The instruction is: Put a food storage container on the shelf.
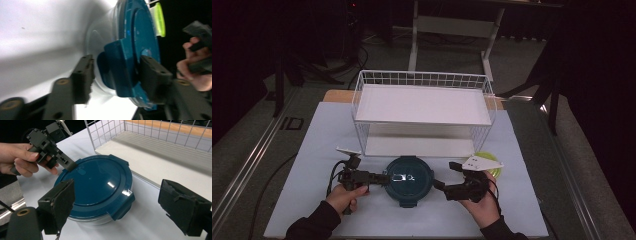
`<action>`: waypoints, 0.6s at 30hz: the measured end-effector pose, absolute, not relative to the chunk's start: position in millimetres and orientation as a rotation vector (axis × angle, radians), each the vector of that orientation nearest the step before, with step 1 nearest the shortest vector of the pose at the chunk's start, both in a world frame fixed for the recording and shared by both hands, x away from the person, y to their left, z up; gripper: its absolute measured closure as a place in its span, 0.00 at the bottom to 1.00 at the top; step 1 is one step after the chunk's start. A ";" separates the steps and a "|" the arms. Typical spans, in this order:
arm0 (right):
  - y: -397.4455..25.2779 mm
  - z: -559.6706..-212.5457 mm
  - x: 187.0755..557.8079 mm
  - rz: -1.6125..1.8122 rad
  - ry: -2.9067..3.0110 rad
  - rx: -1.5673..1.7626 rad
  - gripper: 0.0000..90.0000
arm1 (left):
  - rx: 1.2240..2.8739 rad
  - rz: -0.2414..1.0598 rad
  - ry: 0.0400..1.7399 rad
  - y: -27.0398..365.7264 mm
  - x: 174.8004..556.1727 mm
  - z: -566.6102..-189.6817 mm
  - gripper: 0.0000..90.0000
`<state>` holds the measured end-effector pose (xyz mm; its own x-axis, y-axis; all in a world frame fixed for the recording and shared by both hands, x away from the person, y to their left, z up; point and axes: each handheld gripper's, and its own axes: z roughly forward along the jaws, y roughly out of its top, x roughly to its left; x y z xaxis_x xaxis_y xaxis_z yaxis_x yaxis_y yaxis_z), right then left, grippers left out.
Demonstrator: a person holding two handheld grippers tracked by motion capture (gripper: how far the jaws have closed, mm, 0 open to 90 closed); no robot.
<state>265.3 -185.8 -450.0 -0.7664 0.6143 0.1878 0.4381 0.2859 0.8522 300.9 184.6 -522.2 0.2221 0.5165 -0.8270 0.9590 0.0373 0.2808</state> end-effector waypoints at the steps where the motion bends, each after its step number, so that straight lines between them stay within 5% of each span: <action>1: -186.2 -450.3 265.1 1.481 2.375 0.987 0.16 | 1.597 -0.638 1.419 184.6 301.3 -522.8 0.57; 18: -191.0 -474.4 274.1 1.499 2.481 1.327 0.25 | 1.711 -0.546 1.298 177.4 295.4 -508.1 0.60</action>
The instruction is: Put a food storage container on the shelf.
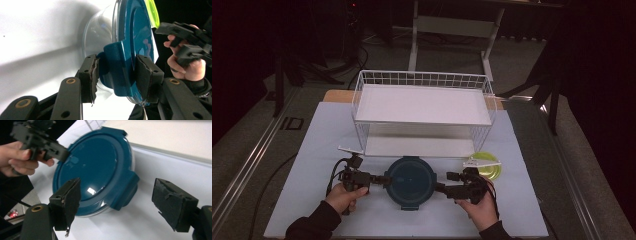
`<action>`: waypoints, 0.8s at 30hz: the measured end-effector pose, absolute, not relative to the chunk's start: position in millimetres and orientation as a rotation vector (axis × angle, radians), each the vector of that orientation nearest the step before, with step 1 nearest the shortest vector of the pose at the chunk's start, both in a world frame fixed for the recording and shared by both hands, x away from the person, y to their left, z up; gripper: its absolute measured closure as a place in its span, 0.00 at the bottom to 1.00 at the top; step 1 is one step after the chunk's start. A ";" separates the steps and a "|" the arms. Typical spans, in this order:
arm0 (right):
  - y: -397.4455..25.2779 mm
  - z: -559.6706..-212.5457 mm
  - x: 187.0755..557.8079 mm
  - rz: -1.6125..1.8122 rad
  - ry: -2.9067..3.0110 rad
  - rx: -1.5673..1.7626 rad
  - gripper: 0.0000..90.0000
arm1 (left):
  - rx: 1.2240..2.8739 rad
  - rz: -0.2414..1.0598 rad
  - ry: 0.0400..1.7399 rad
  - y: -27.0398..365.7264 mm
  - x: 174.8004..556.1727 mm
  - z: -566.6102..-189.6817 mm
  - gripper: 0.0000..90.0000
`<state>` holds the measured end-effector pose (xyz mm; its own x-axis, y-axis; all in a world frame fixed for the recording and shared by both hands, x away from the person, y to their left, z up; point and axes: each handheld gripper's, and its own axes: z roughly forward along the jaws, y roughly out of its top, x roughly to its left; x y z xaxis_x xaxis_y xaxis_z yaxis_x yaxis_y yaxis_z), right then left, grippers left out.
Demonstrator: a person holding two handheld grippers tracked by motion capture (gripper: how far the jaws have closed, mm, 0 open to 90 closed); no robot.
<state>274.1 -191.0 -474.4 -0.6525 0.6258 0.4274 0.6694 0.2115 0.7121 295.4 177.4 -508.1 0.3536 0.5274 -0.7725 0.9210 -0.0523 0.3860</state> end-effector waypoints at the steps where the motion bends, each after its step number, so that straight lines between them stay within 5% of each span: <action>1: -192.0 -476.2 275.3 -1.454 -2.380 -1.303 0.26 | 1.715 -0.543 1.291 177.5 295.1 -508.2 0.60; 15: -189.8 -496.2 282.0 -1.368 -2.244 -1.357 0.35 | 1.758 -0.484 1.191 177.9 286.6 -506.4 0.61; 24: -185.3 -500.6 285.2 -1.347 -2.214 -1.323 0.51 | 1.759 -0.473 1.175 179.0 282.9 -507.2 0.62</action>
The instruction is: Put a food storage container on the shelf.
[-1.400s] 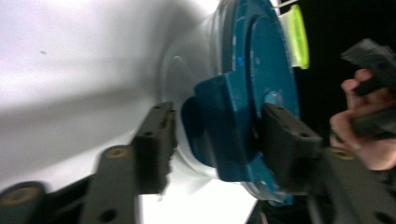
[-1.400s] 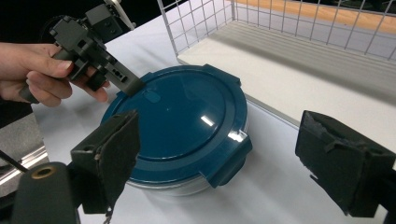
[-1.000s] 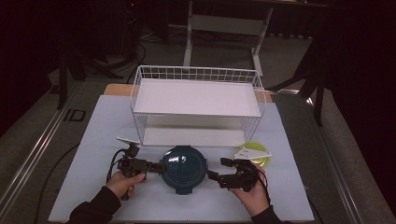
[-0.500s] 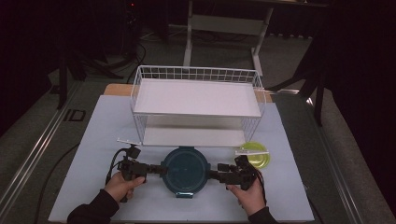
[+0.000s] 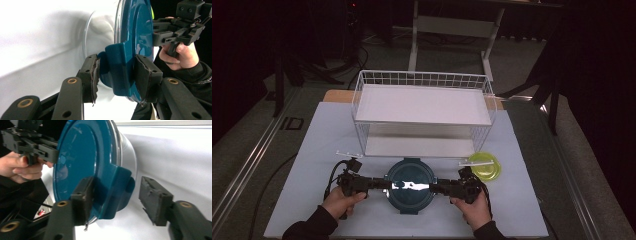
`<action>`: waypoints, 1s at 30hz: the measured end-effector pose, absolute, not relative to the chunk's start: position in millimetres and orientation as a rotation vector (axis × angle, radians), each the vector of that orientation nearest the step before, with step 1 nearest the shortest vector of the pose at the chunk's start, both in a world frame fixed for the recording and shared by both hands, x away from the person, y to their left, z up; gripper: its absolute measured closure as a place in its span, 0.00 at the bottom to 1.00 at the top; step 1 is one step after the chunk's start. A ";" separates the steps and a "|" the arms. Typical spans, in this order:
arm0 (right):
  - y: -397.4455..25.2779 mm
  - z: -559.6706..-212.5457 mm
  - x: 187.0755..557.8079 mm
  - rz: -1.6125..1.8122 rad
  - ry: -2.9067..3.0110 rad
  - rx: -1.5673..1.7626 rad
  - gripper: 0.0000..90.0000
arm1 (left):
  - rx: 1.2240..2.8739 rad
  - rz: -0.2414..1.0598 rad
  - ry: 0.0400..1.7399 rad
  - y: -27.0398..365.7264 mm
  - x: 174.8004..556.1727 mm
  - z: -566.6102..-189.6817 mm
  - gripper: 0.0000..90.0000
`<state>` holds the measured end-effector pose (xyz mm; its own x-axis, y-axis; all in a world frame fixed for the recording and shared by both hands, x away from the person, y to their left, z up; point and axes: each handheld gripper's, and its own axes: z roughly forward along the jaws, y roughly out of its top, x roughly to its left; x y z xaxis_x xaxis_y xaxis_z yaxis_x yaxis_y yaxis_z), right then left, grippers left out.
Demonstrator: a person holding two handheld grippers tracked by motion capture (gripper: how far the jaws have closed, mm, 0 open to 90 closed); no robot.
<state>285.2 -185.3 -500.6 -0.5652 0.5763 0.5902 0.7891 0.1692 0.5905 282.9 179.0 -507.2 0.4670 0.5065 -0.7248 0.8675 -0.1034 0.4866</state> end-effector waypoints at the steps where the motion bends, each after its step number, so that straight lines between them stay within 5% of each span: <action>1: -185.0 -500.4 285.1 -1.351 -2.211 -1.312 0.55 | 1.758 -0.472 1.175 179.1 282.5 -507.3 0.62; 30: -188.1 -505.9 282.6 -1.305 -1.998 -1.319 0.62 | 1.716 -0.443 1.254 177.0 267.0 -503.2 0.63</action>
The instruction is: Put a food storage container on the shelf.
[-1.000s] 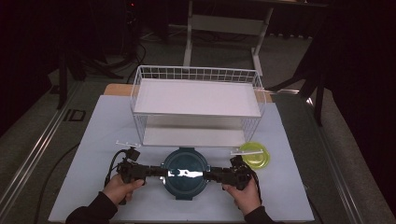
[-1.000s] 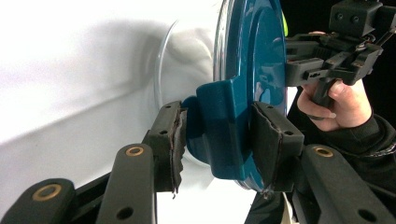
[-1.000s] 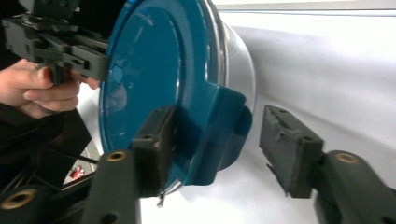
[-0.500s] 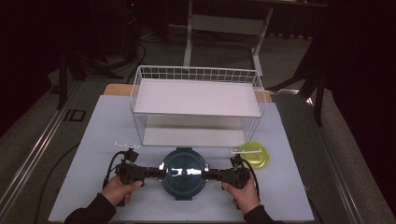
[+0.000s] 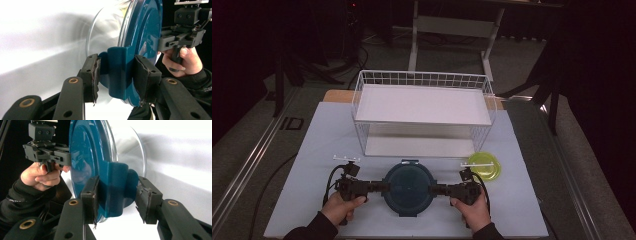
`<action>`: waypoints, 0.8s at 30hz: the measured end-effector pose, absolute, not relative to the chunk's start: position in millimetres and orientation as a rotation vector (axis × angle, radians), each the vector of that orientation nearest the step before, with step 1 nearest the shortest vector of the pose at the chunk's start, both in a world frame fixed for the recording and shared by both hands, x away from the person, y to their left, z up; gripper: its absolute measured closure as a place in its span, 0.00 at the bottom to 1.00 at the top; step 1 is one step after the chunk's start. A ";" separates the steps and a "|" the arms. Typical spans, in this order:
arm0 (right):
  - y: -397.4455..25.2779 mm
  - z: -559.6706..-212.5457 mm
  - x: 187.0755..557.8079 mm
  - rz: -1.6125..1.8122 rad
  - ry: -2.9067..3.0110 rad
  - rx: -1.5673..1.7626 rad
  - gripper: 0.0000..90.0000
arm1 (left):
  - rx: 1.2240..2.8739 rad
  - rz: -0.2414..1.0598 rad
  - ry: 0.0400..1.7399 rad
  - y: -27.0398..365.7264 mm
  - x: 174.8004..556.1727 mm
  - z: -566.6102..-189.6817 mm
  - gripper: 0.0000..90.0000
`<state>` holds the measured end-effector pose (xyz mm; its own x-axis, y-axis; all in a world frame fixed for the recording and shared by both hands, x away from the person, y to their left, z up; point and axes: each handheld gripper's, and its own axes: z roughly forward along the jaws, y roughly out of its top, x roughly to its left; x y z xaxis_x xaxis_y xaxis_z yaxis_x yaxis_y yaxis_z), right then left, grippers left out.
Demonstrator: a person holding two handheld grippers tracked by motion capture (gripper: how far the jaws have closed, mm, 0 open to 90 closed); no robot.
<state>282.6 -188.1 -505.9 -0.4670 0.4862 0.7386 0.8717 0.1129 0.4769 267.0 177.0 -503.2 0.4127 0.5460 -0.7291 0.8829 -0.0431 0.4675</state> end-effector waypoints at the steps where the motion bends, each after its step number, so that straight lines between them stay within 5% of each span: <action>1: -188.1 -505.9 282.6 -1.305 -1.998 -1.319 0.62 | 1.716 -0.443 1.254 177.0 267.0 -503.2 0.63; 24: -202.4 -443.0 284.0 -1.420 -2.041 -1.296 0.62 | 1.690 -0.377 1.175 164.4 272.9 -442.3 0.63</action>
